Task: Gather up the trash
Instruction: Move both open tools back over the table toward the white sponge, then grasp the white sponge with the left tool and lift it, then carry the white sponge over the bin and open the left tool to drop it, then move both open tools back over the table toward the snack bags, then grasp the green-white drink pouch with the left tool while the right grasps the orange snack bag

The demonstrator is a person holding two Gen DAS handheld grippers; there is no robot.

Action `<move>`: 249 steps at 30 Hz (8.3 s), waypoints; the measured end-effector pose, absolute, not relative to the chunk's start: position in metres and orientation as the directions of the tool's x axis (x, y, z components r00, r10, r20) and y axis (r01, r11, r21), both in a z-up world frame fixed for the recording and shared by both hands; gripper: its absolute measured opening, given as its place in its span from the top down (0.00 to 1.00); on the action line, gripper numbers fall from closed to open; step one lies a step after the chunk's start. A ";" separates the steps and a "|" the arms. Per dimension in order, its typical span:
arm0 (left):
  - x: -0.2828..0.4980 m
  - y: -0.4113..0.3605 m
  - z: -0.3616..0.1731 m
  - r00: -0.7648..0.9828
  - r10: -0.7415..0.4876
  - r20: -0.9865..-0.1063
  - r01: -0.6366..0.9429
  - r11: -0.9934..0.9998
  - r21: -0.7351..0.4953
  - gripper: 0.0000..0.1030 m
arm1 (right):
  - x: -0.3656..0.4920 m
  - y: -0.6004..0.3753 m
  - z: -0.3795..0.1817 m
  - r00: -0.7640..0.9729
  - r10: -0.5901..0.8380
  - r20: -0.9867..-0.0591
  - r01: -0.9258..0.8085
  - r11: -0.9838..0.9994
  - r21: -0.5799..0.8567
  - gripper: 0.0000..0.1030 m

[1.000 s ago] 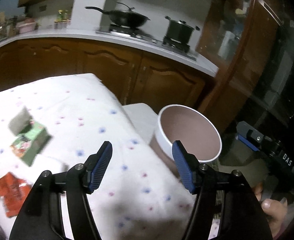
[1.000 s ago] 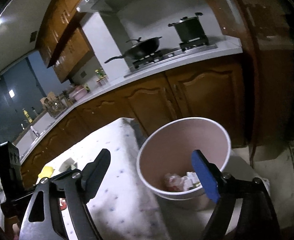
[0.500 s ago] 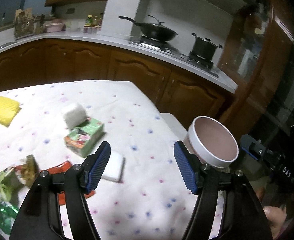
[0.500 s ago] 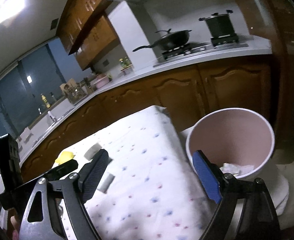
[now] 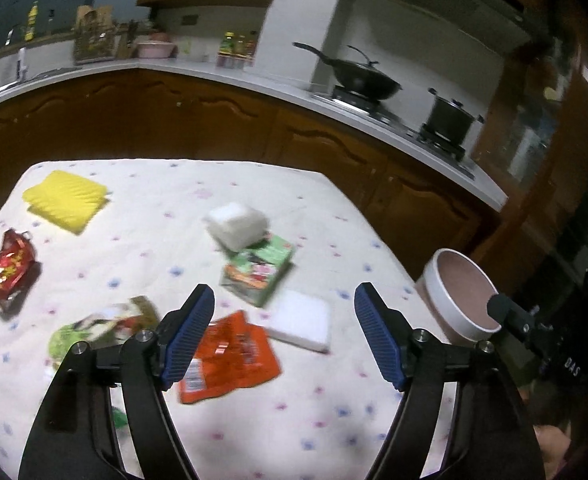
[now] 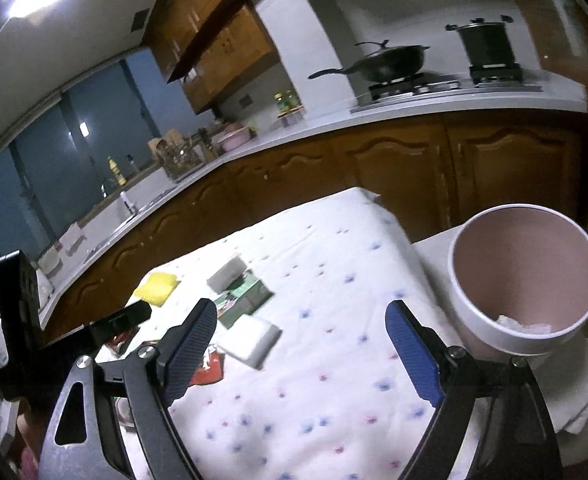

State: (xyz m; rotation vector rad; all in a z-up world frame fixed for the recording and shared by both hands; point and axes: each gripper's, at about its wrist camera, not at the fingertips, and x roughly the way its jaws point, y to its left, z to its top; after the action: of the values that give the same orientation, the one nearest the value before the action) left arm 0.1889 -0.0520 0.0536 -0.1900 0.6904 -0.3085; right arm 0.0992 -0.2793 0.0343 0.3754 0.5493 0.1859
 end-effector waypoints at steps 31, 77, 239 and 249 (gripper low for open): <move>0.350 -0.064 0.021 0.542 -0.313 -0.780 0.190 0.950 -0.248 0.27 | 0.195 -0.174 -0.035 0.568 0.397 -0.721 -0.480 0.871 0.101 0.16; 0.197 -0.073 0.063 0.643 -0.487 -0.591 0.379 0.873 -0.306 0.45 | 0.118 -0.293 0.008 0.771 0.340 -0.538 -0.136 0.913 0.384 0.40; 0.169 0.059 0.029 0.689 -0.240 -0.683 0.162 0.971 -0.177 0.25 | 0.145 -0.184 -0.001 0.645 0.505 -0.574 -0.269 0.853 0.447 0.16; 0.197 0.045 0.010 0.621 -0.214 -0.754 0.236 0.968 -0.080 0.36 | 0.171 -0.154 -0.021 0.596 0.515 -0.616 -0.281 0.853 0.440 0.16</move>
State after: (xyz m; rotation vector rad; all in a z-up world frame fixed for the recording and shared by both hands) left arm 0.1968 0.0455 0.0099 0.0273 0.8623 -0.2589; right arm 0.1708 -0.1541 -0.0210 0.3133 0.8094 0.4711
